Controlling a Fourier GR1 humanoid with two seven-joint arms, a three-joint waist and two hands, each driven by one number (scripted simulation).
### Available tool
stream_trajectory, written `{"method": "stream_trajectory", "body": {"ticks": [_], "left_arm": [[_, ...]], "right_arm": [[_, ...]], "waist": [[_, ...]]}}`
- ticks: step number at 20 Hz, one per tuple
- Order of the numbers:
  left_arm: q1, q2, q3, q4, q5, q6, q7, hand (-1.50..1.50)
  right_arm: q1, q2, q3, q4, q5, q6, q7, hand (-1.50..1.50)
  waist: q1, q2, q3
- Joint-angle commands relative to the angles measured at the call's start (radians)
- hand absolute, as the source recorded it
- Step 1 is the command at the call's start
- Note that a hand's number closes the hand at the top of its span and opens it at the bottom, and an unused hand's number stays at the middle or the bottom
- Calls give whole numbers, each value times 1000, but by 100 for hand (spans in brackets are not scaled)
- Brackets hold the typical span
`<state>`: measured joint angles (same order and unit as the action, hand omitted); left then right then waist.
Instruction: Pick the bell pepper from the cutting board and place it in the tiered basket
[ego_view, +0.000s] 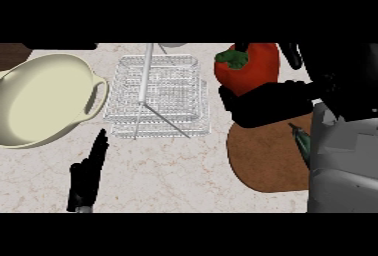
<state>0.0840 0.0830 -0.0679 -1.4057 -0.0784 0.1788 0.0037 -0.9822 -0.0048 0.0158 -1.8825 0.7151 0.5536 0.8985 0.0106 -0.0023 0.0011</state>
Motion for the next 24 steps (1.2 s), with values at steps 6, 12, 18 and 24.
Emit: {"method": "stream_trajectory", "body": {"ticks": [6,12,18,24], "left_arm": [[21,16,11,-51,0,-7,62,0],[35,-19,-7,10,-4,-12,-26,0],[-36,-3,25,6,8,-14,43,0],[-14,-8,10,22,-9,-18,12,0]], "right_arm": [[-157,5,10,354,9,-154,-81,150],[-171,5,81,601,47,-299,-236,150],[-165,5,253,744,15,-479,-181,150],[-196,5,219,936,-72,-627,-290,150]], "waist": [[4,3,-1],[7,6,-2],[10,5,-2],[14,6,-2]]}}
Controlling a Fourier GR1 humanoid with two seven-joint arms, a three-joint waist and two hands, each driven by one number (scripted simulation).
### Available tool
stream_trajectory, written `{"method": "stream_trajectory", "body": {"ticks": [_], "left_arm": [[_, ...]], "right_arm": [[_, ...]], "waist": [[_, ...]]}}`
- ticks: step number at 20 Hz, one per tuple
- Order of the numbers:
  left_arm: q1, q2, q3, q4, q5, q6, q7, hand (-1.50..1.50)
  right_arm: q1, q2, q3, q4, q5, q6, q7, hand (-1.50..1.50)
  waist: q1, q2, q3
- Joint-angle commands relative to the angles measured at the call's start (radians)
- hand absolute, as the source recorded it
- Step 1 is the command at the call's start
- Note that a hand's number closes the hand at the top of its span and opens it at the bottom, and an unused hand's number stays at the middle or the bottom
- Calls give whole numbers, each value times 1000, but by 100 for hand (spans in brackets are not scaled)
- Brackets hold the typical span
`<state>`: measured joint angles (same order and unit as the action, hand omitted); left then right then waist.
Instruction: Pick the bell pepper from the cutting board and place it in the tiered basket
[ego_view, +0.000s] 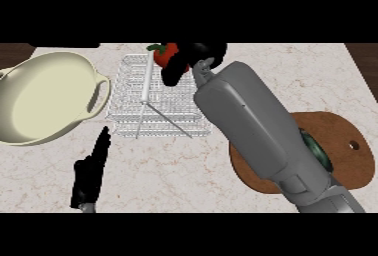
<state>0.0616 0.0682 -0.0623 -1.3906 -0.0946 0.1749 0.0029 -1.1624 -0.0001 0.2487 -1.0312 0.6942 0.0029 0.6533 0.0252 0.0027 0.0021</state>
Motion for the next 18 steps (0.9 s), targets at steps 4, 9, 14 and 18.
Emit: {"method": "stream_trajectory", "body": {"ticks": [4,9,14,18], "left_arm": [[-36,7,-1,6,-1,-15,45,0],[5,9,-8,-35,8,-26,49,0],[0,-3,-1,19,3,-17,4,0],[-27,-5,14,-12,1,8,58,0]], "right_arm": [[16,0,-46,108,-263,-167,-52,-150],[52,0,15,147,-456,-302,-131,-150],[20,-1,-30,106,-591,-405,-203,-150],[60,-1,-78,54,-532,-519,-264,-150]], "waist": [[22,9,-3],[31,7,-2],[25,6,-2],[-13,-2,-2]]}}
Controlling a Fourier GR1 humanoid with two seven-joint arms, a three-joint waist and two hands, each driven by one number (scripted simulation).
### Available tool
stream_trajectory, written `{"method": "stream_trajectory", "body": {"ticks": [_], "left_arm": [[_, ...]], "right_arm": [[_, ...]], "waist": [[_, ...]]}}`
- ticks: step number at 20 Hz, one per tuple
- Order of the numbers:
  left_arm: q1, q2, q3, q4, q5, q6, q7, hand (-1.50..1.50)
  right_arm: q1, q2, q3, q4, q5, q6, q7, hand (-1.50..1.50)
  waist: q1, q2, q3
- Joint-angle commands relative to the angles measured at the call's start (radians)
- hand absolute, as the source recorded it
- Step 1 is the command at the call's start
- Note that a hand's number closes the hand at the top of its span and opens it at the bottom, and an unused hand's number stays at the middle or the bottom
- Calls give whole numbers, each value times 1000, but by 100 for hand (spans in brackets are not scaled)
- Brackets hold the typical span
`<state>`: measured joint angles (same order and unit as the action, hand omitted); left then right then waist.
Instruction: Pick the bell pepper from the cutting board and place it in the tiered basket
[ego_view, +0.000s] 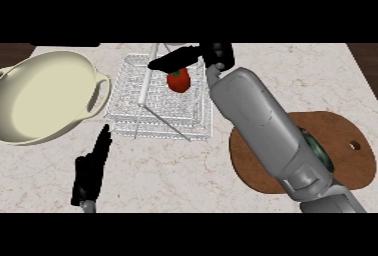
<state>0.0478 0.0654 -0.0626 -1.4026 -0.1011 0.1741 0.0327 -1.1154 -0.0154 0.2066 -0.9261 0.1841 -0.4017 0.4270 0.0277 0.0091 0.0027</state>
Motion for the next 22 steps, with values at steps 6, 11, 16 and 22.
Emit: {"method": "stream_trajectory", "body": {"ticks": [6,11,16,22], "left_arm": [[26,32,52,10,28,-12,-7,0],[122,23,24,-52,24,-17,-21,0],[75,12,56,42,33,-6,-59,0],[107,-9,14,-21,12,2,-37,0]], "right_arm": [[29,-141,-138,-124,43,-176,99,-150],[220,-327,-247,-310,-59,-52,107,-150],[397,-504,-363,-523,-199,137,145,-150],[611,-640,-591,-498,-431,403,-6,-150]], "waist": [[-42,-16,-3],[-55,-21,-2],[-72,-19,-3],[-45,-12,-2]]}}
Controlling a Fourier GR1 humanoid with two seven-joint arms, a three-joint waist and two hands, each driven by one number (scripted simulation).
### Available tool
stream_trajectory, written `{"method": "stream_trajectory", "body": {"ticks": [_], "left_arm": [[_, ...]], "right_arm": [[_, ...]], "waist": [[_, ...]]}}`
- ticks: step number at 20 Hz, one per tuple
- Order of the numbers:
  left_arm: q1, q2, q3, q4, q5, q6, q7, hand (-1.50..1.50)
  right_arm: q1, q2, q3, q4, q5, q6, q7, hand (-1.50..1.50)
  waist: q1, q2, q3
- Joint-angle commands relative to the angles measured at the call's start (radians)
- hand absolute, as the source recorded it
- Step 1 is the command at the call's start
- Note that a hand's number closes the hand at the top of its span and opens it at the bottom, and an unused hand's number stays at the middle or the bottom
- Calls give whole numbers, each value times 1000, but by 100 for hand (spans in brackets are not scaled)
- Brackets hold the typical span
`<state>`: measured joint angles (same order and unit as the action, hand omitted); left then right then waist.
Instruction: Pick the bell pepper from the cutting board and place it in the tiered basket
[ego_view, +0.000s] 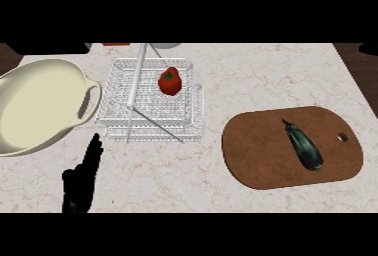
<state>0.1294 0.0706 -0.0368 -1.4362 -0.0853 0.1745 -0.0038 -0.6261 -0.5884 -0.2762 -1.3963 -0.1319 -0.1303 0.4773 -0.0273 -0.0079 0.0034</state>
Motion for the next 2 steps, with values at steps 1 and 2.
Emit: {"method": "stream_trajectory", "body": {"ticks": [1,2], "left_arm": [[-17,-32,-21,26,-19,24,24,0],[-10,9,-8,-31,-6,-6,71,0]], "right_arm": [[149,-115,-167,-17,-177,209,-85,-150],[168,-134,-192,1,-193,243,-92,-150]], "waist": [[-5,5,-2],[9,5,-2]]}}
